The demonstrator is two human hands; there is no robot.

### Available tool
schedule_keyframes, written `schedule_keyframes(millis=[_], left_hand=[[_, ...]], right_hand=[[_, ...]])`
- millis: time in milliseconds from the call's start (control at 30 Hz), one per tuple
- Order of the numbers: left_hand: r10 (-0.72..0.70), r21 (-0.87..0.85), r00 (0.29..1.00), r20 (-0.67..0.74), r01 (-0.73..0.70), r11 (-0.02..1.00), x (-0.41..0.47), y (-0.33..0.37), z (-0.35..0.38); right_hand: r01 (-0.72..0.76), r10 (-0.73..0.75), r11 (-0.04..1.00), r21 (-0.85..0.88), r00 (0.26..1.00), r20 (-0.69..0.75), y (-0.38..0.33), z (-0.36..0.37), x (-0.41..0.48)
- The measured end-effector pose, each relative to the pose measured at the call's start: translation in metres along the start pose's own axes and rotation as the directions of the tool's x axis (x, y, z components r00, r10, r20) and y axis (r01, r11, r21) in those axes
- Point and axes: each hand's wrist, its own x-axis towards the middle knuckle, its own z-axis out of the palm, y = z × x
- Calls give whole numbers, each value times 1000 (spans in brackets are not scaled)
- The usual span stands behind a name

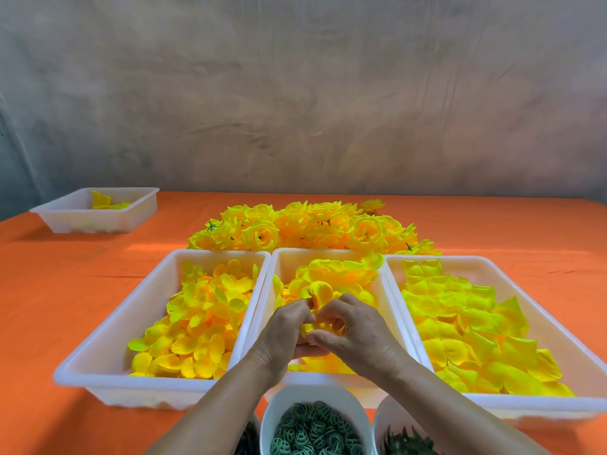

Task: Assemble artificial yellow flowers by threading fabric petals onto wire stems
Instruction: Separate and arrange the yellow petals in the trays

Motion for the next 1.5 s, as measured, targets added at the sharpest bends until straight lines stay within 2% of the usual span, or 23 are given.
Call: schedule_keyframes(millis=[233,467,833,1233,1500], left_hand=[[1,-6,1000,14,-1,1000,3,-3,-2],[16,-44,998,54,-14,999,4,-5,-3],[22,-41,998,65,-20,999,7,-7,-4],[23,-121,999,48,-18,992,11,-10,-5],[4,3,999,32,-4,1000,14,-11,-3]], right_hand=[[-25,24,988,152,1000,7,3,0,1],[3,-5,977,214,1000,13,4,0,2],[-1,-2,972,235,1000,13,8,1,3],[-15,13,970,243,1000,9,9,1,5],[-15,19,984,176,1000,-22,8,0,5]])
